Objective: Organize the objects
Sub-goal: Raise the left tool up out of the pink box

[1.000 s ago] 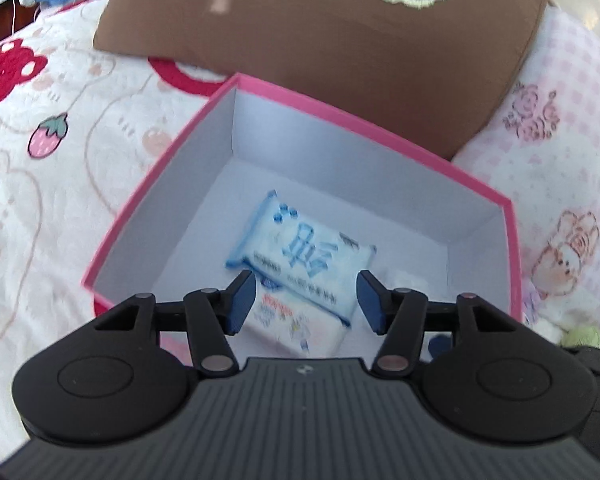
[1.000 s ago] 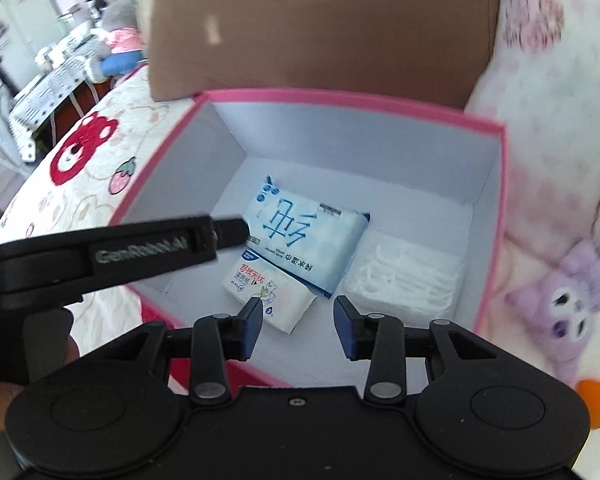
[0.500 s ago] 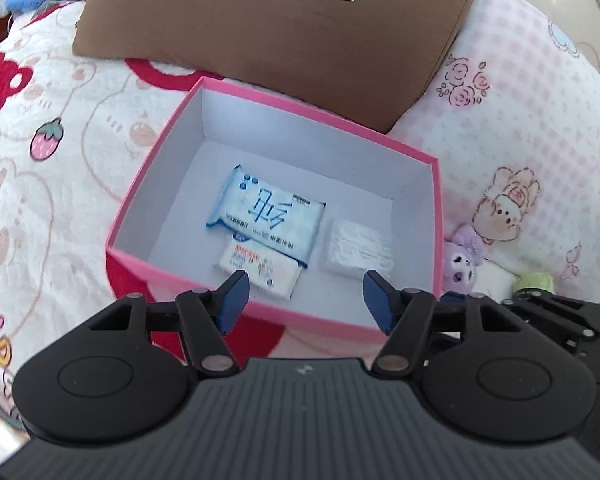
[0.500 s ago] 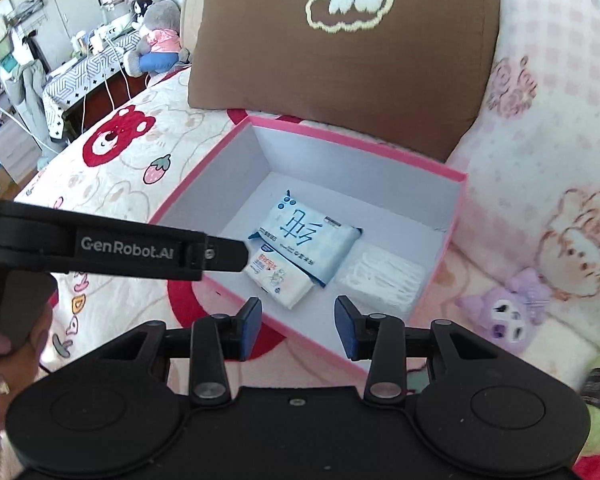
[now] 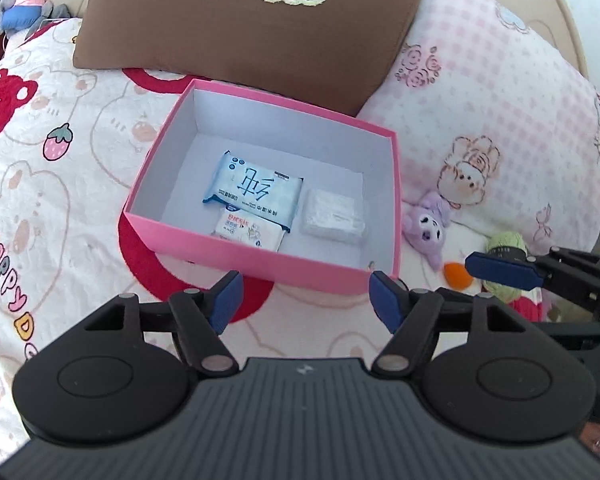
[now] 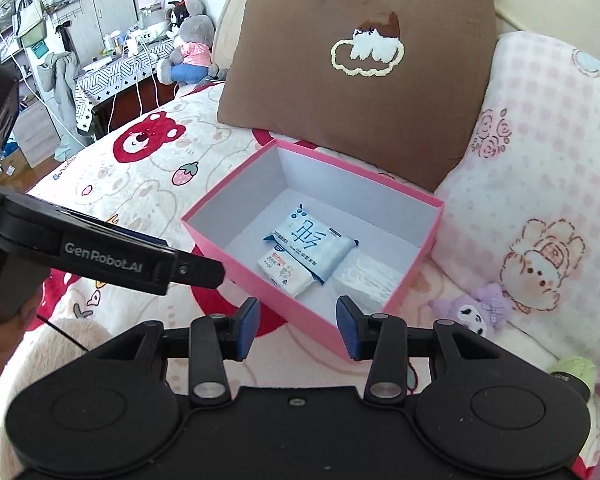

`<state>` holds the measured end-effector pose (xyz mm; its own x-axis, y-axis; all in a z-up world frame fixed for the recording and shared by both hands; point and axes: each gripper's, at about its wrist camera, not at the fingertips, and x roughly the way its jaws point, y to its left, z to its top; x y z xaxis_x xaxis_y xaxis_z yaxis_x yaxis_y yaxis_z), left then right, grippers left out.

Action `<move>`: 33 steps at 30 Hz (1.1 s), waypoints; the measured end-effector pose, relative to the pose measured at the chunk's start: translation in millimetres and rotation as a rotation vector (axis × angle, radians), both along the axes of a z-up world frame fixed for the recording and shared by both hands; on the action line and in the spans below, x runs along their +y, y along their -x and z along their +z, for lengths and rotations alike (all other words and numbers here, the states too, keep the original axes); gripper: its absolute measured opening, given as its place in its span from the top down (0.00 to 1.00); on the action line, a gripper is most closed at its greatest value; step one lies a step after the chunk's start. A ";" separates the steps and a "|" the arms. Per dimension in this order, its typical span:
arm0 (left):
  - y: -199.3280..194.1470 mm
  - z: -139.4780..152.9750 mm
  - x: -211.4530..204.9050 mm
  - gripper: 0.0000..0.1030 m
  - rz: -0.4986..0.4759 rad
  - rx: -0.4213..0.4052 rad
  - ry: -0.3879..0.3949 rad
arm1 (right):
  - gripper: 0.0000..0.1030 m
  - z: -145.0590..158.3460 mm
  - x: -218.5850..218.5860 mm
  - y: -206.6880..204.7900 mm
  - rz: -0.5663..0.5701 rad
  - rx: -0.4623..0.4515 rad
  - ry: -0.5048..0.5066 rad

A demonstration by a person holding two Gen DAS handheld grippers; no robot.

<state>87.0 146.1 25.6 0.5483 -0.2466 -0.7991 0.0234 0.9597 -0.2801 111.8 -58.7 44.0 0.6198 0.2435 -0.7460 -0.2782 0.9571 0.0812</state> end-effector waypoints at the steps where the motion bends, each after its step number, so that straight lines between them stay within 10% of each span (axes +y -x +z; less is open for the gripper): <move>1: 4.3 2.5 -1.6 0.33 -0.003 -0.002 -0.005 | 0.54 0.6 -0.9 3.8 0.006 -0.004 0.003; 33: 80.8 7.6 -97.5 0.27 -0.252 -0.069 -0.060 | 0.35 -14.9 -79.5 116.5 -0.090 -0.059 0.020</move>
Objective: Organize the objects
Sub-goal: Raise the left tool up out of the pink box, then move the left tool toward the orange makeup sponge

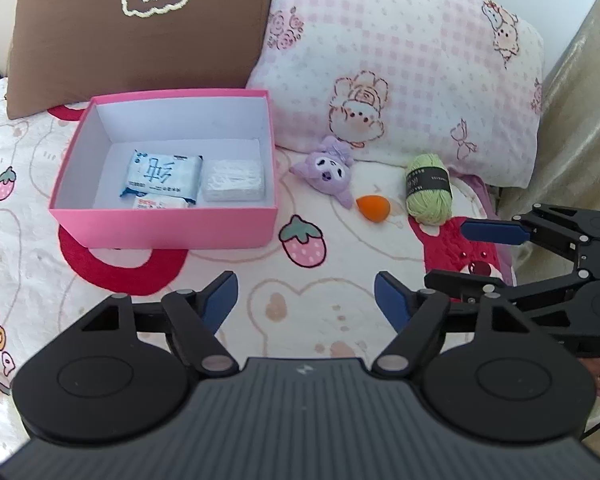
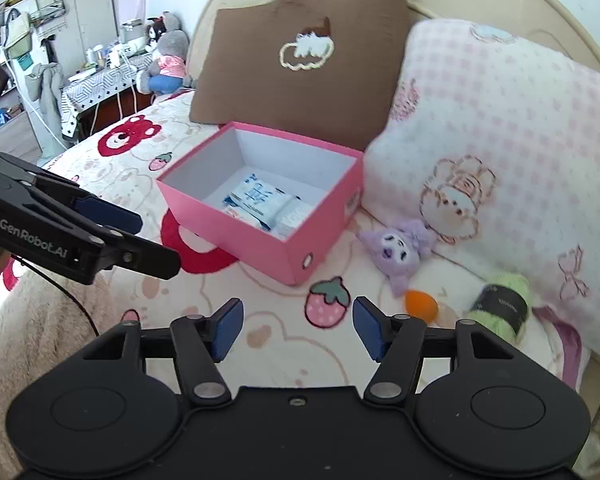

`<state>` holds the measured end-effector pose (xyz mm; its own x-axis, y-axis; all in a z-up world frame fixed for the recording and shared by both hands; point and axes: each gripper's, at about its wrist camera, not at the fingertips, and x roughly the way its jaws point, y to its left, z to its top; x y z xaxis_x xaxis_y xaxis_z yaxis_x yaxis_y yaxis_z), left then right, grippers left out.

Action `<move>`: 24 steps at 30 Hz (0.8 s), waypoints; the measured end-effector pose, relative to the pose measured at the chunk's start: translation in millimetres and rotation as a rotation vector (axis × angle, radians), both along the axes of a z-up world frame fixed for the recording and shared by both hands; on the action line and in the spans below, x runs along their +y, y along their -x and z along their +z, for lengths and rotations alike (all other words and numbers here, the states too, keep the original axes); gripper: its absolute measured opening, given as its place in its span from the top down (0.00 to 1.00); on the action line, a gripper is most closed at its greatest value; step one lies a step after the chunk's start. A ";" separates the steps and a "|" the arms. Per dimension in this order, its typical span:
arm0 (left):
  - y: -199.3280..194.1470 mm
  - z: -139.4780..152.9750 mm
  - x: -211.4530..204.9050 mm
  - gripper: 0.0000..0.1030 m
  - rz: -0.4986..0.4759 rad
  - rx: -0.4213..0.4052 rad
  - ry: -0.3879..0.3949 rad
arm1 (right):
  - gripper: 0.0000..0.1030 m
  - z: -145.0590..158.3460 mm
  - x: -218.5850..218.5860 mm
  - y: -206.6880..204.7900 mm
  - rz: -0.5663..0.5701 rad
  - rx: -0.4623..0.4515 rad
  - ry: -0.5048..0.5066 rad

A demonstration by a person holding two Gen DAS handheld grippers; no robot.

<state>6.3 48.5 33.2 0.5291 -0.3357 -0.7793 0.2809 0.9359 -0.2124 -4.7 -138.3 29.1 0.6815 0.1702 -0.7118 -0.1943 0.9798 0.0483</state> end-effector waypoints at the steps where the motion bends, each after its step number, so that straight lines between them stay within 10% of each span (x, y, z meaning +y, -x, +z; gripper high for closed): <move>1: 0.1 -1.8 -1.3 0.26 -0.004 0.004 0.002 | 0.34 -1.3 -2.4 1.2 -0.007 0.003 0.001; 24: -28.6 -27.9 -69.1 0.12 -0.088 -0.024 0.071 | 0.15 -52.6 -50.8 -4.7 -0.108 -0.032 -0.003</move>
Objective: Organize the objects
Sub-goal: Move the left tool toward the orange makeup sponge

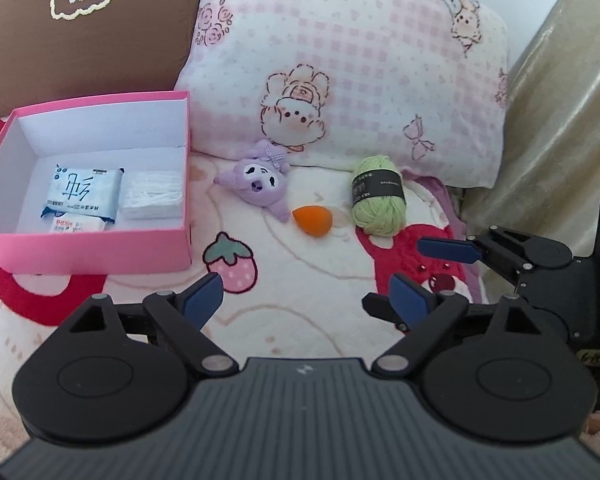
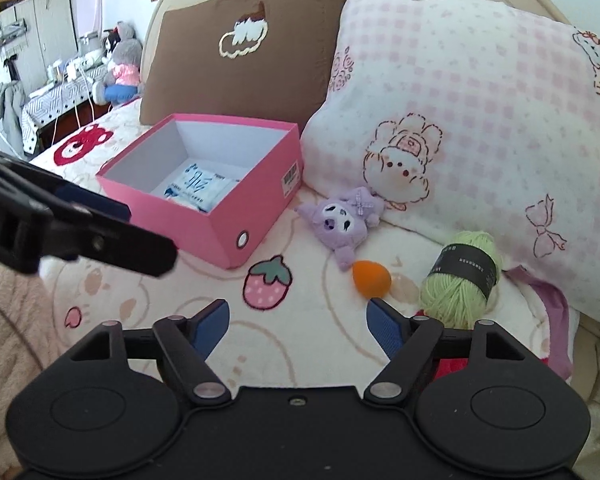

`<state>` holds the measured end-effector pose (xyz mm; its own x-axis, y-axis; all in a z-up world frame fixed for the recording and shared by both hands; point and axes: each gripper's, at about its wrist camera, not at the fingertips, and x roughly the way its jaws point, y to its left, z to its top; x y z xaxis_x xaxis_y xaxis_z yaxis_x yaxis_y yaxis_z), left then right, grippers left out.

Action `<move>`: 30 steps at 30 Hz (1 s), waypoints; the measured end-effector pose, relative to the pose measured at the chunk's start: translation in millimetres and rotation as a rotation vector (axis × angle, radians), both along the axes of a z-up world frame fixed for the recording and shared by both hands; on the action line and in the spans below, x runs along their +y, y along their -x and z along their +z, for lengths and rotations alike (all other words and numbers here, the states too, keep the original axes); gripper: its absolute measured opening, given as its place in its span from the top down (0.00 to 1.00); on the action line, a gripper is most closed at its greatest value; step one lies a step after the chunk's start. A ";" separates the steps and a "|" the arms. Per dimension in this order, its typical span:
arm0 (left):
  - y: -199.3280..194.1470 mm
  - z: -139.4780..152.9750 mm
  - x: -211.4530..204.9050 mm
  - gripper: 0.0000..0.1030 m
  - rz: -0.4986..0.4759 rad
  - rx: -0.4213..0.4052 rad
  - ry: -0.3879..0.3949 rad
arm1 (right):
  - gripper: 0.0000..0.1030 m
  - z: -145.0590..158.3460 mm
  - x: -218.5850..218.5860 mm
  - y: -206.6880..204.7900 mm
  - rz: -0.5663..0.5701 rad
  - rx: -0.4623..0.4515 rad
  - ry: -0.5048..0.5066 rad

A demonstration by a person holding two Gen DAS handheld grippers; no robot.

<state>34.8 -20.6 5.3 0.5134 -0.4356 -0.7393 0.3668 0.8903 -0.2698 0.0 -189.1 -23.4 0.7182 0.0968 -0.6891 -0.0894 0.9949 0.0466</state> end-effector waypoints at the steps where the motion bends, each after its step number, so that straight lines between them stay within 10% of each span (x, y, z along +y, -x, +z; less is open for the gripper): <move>1: -3.1 -0.7 -3.2 0.12 0.003 -0.009 -0.001 | 0.14 -3.9 -1.7 -2.8 0.006 -0.013 0.009; 30: -114.0 -98.4 -74.4 0.15 -0.041 0.001 0.052 | 0.14 -96.5 -41.0 -84.0 -0.200 0.003 0.060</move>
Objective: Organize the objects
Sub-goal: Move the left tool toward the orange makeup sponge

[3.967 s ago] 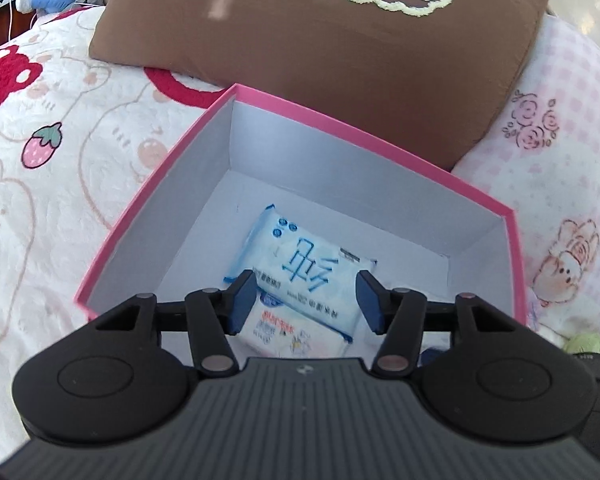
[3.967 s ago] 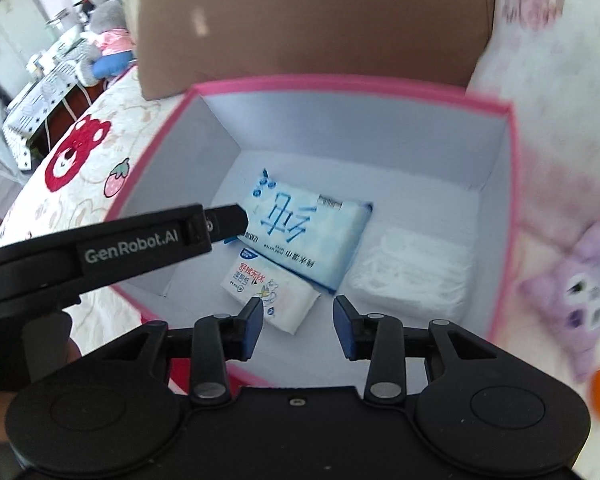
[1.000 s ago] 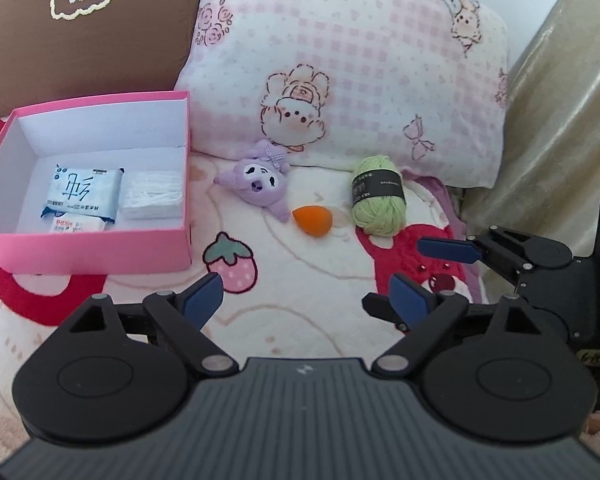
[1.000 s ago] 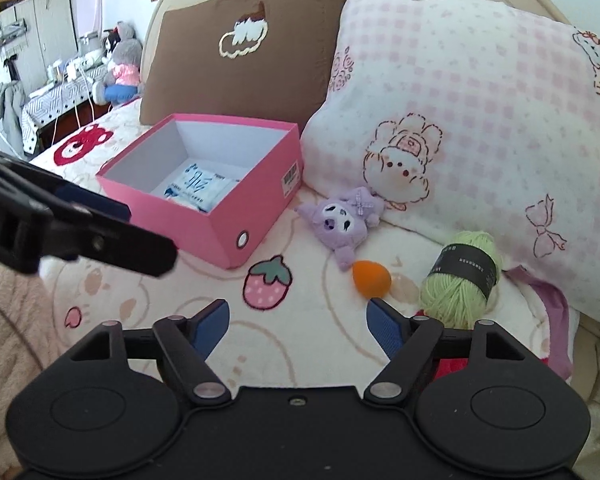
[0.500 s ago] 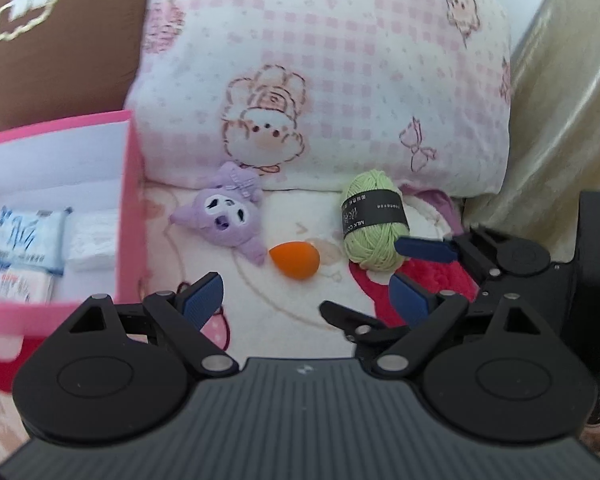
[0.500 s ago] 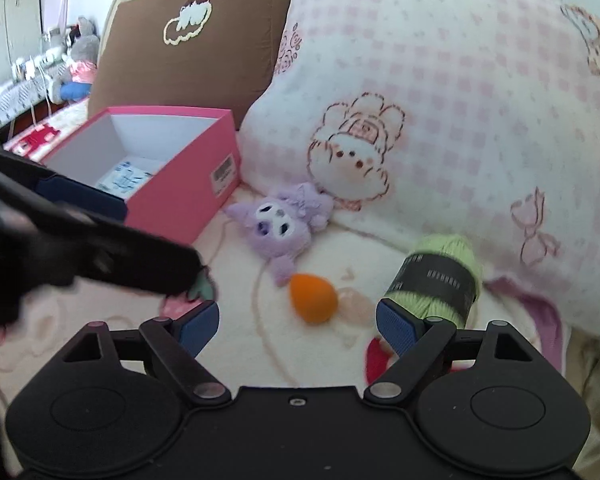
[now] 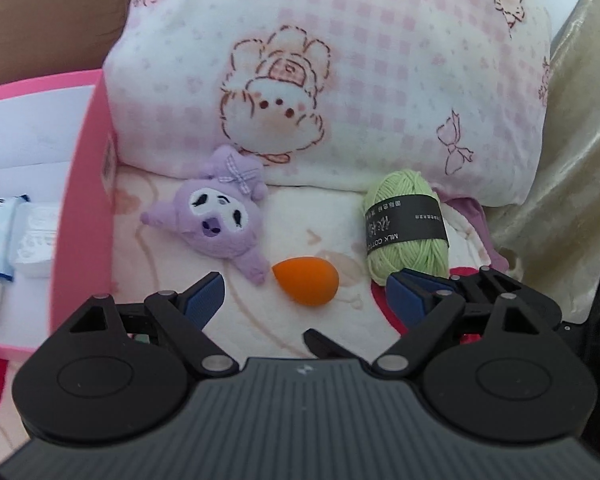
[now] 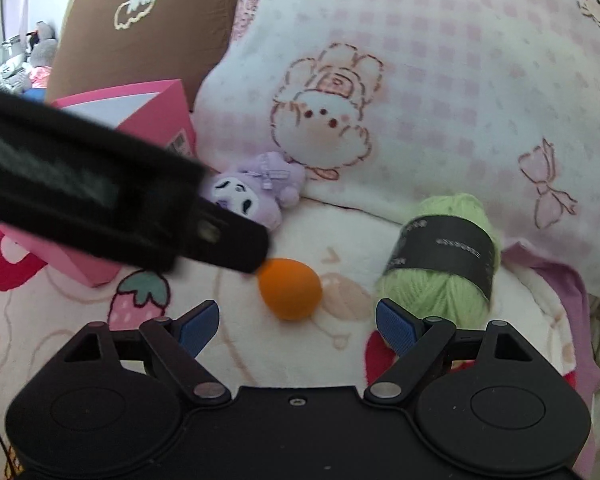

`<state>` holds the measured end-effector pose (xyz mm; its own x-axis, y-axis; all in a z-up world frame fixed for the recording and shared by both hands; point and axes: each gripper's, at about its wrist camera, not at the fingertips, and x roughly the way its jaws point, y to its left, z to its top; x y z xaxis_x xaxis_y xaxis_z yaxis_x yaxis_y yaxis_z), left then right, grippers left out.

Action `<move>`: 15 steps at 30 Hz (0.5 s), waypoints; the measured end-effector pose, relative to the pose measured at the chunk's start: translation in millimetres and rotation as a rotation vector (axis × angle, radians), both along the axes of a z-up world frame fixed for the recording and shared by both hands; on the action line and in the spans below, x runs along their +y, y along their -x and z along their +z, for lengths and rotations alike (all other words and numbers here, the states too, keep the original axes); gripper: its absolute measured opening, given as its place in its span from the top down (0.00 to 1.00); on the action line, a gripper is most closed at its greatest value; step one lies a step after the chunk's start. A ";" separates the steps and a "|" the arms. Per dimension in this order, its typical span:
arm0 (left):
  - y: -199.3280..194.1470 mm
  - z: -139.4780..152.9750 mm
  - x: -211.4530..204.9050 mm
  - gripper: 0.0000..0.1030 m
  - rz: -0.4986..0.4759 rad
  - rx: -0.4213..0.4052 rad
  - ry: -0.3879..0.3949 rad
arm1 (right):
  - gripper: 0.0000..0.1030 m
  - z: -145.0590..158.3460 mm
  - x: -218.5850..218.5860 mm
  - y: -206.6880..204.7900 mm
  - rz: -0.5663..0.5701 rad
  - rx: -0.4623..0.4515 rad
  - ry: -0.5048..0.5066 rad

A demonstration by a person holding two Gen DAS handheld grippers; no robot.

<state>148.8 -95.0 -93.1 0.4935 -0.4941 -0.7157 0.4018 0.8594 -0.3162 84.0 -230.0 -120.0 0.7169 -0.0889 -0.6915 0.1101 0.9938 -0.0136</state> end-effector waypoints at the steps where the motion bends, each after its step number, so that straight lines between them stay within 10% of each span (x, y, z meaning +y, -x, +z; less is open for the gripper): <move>1: 0.5 -3.0 0.1 0.15 -0.001 -0.012 0.009 | 0.14 -0.8 0.8 -0.6 0.002 -0.005 -0.004; 8: -0.3 -28.4 1.6 0.16 -0.011 -0.025 0.047 | 0.14 -12.9 -1.1 0.1 0.018 0.007 -0.067; 11: 0.1 -34.7 -0.6 0.40 -0.001 -0.056 0.047 | 0.14 -20.7 1.2 -6.1 0.020 0.002 -0.065; 15: 0.6 -44.2 -5.4 0.43 -0.009 -0.096 0.035 | 0.14 -31.6 6.6 -17.5 0.016 0.032 0.023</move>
<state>148.2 -100.4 -137.3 0.5545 -0.5223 -0.6479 0.4389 0.8450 -0.3056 101.5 -223.4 -151.6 0.6959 -0.0939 -0.7119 0.0933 0.9948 -0.0399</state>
